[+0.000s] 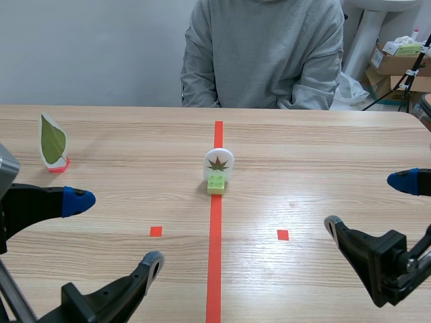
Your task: Do the leaf sorting experiment
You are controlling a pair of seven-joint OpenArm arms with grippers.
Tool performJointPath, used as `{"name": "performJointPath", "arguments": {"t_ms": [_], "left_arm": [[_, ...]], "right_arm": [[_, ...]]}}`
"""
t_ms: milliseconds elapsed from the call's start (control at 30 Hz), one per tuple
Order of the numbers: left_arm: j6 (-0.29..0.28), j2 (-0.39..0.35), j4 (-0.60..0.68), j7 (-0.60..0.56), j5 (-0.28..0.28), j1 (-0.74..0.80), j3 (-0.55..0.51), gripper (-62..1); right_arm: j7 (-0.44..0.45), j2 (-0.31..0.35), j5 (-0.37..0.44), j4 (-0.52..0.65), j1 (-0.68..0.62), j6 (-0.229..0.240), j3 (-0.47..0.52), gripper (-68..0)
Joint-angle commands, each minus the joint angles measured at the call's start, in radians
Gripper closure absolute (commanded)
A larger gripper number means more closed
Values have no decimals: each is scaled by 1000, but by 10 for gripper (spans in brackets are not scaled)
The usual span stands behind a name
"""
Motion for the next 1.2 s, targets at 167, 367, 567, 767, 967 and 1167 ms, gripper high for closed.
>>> {"name": "performJointPath", "arguments": {"t_ms": [167, 367, 567, 767, 967, 1167], "left_arm": [[-3, 5, 11, -14, -5, -3, -6, -623], [-3, 5, 11, 23, -6, -3, -6, -623], [-3, 5, 11, 43, 51, -9, -6, -623], [-40, 5, -62, 43, 127, -129, -6, -623], [-166, -3, -298, 43, 129, -382, 19, -623], [-266, -2, -573, 36, 129, -695, 160, -623]], "right_arm": [[14, 0, 4, 14, 14, 0, 12, -667], [14, 0, 4, 14, 14, 0, 12, -667], [14, 0, 4, 14, 14, 0, 12, -667], [14, 0, 4, 14, 14, 0, 12, -667], [14, 0, 4, 14, 14, 0, 12, -667], [14, 0, 4, 14, 14, 0, 12, -667]]}}
